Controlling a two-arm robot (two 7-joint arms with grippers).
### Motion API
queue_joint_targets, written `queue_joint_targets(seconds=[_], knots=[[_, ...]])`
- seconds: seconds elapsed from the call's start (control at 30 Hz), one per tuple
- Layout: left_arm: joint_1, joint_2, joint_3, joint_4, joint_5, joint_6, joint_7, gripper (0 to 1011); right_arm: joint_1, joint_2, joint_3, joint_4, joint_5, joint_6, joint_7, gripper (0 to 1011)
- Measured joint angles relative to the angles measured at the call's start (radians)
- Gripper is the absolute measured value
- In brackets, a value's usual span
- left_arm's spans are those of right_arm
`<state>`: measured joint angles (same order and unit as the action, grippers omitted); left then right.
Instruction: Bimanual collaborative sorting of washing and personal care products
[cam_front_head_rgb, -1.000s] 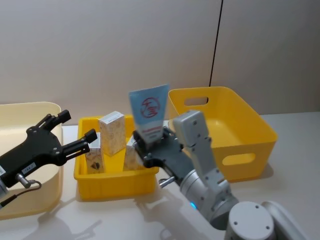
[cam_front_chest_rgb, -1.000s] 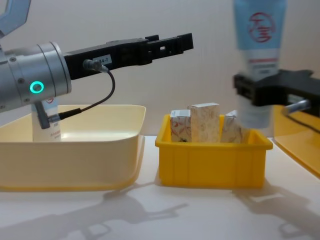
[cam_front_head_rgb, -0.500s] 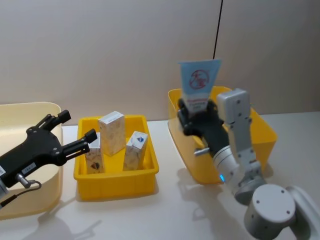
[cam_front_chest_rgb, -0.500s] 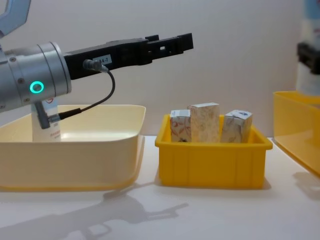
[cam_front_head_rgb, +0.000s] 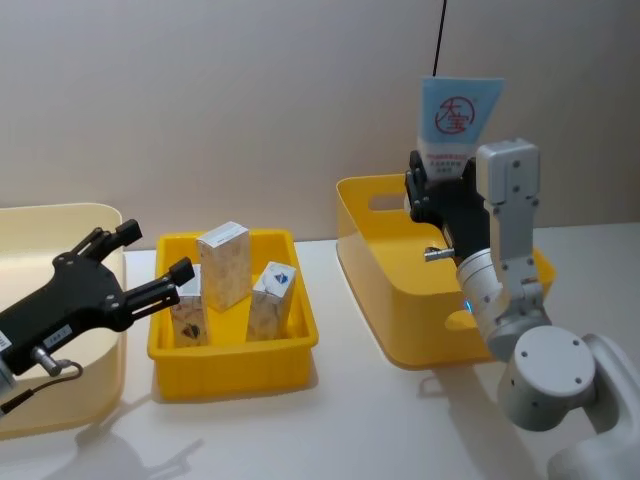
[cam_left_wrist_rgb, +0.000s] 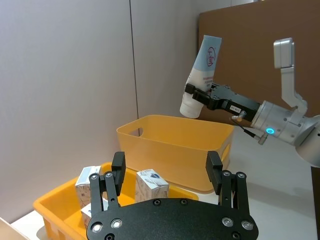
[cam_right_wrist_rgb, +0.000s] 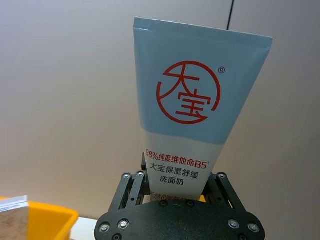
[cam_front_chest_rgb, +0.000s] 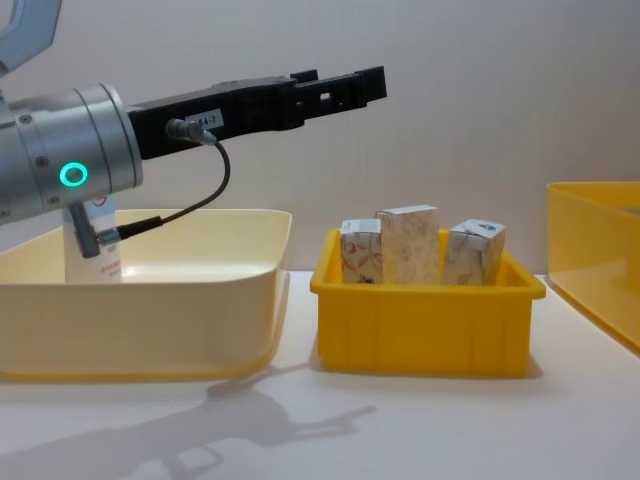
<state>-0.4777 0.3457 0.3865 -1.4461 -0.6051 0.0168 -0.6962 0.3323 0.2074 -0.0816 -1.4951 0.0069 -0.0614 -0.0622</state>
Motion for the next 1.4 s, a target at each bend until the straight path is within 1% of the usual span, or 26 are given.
queue_joint_targets(seconds=[0.1,0.23,0.3,0.43,0.53,0.57,0.63,0.87,1.07,1.4], knots=[[0.0,0.0,0.0,0.0,0.0,0.0,0.0,1000,0.015,-0.004,0.008,0.018,-0.008,0.004,-0.011,455],[0.0,0.0,0.0,0.0,0.0,0.0,0.0,1000,0.029,-0.008,0.016,0.034,-0.019,0.026,-0.023,455],[0.0,0.0,0.0,0.0,0.0,0.0,0.0,1000,0.036,-0.01,0.02,0.04,-0.029,0.052,-0.032,455],[0.0,0.0,0.0,0.0,0.0,0.0,0.0,1000,0.04,-0.012,0.023,0.043,-0.04,0.08,-0.039,455],[0.0,0.0,0.0,0.0,0.0,0.0,0.0,1000,0.042,-0.012,0.023,0.043,-0.056,0.117,-0.047,455],[0.0,0.0,0.0,0.0,0.0,0.0,0.0,1000,0.042,-0.012,0.023,0.043,-0.056,0.117,-0.047,455],[0.0,0.0,0.0,0.0,0.0,0.0,0.0,1000,0.042,-0.013,0.022,0.041,-0.07,0.147,-0.054,455],[0.0,0.0,0.0,0.0,0.0,0.0,0.0,1000,0.04,-0.017,0.02,0.039,-0.097,0.201,-0.069,455],[0.0,0.0,0.0,0.0,0.0,0.0,0.0,1000,0.036,-0.025,0.021,0.043,-0.114,0.235,-0.083,455],[0.0,0.0,0.0,0.0,0.0,0.0,0.0,1000,0.031,-0.044,0.027,0.06,-0.131,0.266,-0.103,455]])
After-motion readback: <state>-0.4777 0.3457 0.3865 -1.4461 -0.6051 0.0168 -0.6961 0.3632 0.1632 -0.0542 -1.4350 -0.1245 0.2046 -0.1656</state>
